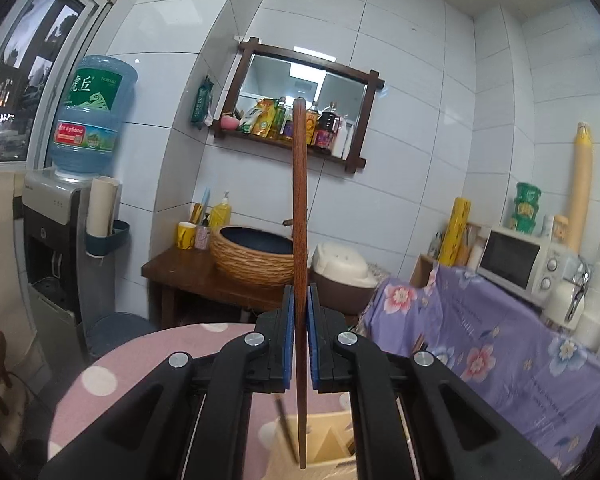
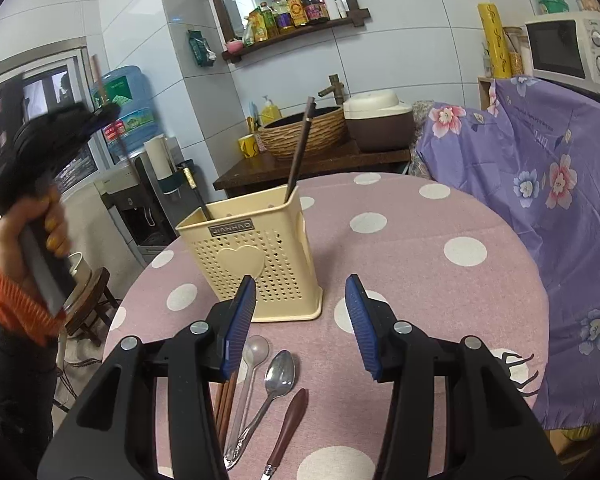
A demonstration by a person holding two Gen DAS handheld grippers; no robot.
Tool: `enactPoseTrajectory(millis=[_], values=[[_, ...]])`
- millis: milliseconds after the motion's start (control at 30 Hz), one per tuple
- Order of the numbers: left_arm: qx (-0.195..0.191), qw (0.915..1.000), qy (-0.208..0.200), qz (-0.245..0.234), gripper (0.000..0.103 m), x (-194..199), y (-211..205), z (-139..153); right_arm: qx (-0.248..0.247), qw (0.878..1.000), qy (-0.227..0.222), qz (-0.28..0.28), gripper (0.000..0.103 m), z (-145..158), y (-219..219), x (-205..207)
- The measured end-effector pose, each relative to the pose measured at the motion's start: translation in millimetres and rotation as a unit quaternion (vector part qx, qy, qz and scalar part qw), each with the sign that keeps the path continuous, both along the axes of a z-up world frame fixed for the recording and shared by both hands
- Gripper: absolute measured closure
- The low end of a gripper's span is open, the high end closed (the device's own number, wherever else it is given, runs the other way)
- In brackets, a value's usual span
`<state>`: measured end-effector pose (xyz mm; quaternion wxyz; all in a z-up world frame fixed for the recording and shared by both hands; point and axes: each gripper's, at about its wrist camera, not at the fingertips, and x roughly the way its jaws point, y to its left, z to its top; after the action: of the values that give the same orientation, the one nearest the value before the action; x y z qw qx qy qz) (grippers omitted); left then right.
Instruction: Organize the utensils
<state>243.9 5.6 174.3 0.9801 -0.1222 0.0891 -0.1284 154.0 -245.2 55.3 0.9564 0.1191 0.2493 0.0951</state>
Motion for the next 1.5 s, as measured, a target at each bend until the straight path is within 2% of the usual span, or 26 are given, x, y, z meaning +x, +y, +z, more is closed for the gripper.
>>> enactPoseTrajectory(millis=[100, 233, 500, 667, 833, 1000, 1067, 1133, 1167, 1333, 1400, 1500], values=[[0.006, 1.0, -0.001, 0.007, 0.096, 11.2, -18.3, -9.2, 0.0, 1.0, -0.005, 0.004, 0.056, 1.4, 0.3, -6.5], [0.024, 0.9994, 0.024, 0.008, 0.096, 18.0, -32.5, -40.3, -0.008, 1.0, -0.009, 0.003, 0.056, -2.1, -0.5, -13.9], [0.052, 0.997, 0.057, 0.004, 0.096, 9.6, -34.4, -85.6, 0.004, 1.0, 0.013, -0.002, 0.056, -21.6, -4.8, -5.6], [0.082, 0.9939, 0.073, -0.005, 0.096, 5.8, -39.1, -100.1, 0.006, 1.0, 0.025, -0.003, 0.056, -30.6, -2.7, -1.3], [0.086, 0.9911, 0.101, -0.015, 0.096, 9.3, -38.5, -113.2, 0.007, 1.0, 0.03, -0.006, 0.056, -33.2, -2.8, -0.5], [0.09, 0.9902, 0.104, -0.021, 0.096, 5.2, -38.6, -115.7, 0.007, 0.999, 0.032, -0.008, 0.056, -33.6, -3.2, 0.7], [0.089, 0.9902, 0.105, -0.024, 0.089, 1.9, -36.7, -113.6, 0.007, 0.999, 0.034, -0.007, 0.056, -34.6, -2.7, 1.2], [0.087, 0.9906, 0.103, -0.024, 0.057, -4.3, -35.5, -111.8, 0.005, 0.999, 0.035, -0.007, 0.056, -36.0, -1.8, 1.6], [0.085, 0.9912, 0.099, -0.023, 0.051, -9.1, -34.3, -111.4, 0.003, 0.999, 0.036, -0.007, 0.056, -36.9, -1.0, 2.0], [0.1, 0.9865, 0.129, -0.004, 0.05, -33.0, -29.1, -119.4, -0.012, 0.999, 0.05, -0.014, 0.054, -45.2, 3.3, 6.4], [0.119, 0.9813, 0.151, 0.004, 0.05, -42.6, -28.3, -129.0, -0.018, 0.998, 0.063, -0.013, 0.052, -51.7, 5.9, 9.1], [0.142, 0.968, 0.207, -0.002, 0.05, -52.4, -28.2, -155.6, -0.022, 0.996, 0.083, -0.009, 0.05, -64.0, 9.8, 13.9]])
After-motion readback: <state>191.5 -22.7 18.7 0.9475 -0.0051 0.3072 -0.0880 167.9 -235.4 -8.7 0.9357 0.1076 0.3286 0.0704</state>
